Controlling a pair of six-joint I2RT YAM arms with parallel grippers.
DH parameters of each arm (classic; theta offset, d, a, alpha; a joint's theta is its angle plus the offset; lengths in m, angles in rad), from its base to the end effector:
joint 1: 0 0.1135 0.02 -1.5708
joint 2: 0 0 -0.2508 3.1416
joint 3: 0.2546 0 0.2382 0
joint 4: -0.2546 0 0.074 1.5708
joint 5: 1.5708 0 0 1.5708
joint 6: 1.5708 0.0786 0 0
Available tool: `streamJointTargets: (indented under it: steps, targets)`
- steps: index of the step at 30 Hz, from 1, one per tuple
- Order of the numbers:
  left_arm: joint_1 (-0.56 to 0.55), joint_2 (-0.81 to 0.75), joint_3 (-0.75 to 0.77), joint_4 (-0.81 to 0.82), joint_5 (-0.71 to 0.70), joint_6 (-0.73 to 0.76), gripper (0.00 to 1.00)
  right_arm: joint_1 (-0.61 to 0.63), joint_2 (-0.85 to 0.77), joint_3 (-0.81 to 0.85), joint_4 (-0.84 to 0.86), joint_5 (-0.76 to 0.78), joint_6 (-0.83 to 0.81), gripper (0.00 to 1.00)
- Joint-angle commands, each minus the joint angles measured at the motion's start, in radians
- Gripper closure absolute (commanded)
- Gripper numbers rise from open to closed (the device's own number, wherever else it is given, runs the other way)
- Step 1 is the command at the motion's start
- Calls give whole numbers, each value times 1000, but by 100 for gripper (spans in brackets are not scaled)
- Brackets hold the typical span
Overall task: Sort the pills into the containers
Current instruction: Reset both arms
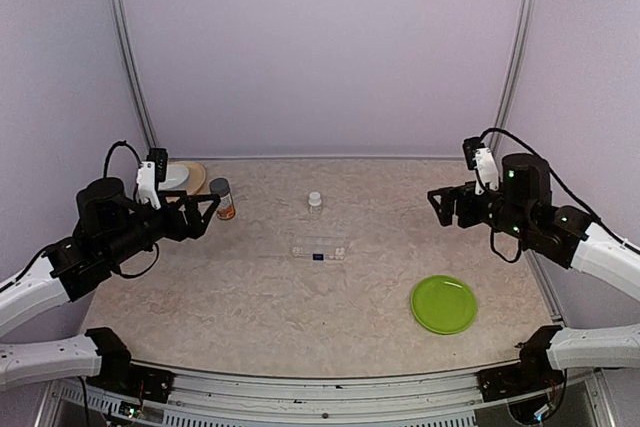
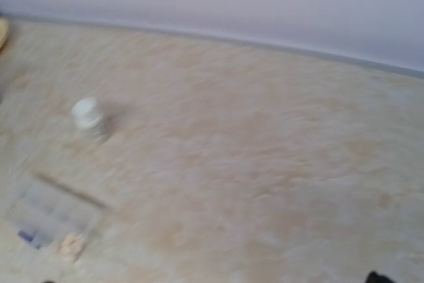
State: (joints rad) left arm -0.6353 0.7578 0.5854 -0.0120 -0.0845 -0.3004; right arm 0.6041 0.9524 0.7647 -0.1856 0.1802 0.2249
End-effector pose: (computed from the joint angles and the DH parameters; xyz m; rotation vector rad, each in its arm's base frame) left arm 0.1850 -0.1282 0.2775 0.2368 1.7785 -0.6041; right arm 0.2164 0.1322 0.2786 -0.2498 1.9402 0.3751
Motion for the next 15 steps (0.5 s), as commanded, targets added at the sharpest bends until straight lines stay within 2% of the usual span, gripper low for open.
streamJointTargets:
  steps: [1,6,9,15]
  targets:
    - [165,-35,9,-21,102,53,1,-149,-47,-34,-16,-178,-16,0]
    - [400,-24,-11,-10,262,56,1,-326,-105,-81,8,-262,-37,0]
    - [533,-14,-20,-2,336,44,1,-372,-110,-89,6,-248,-36,0]
    - [545,-18,-29,-1,301,59,1,-378,-85,-57,-36,-193,-16,0]
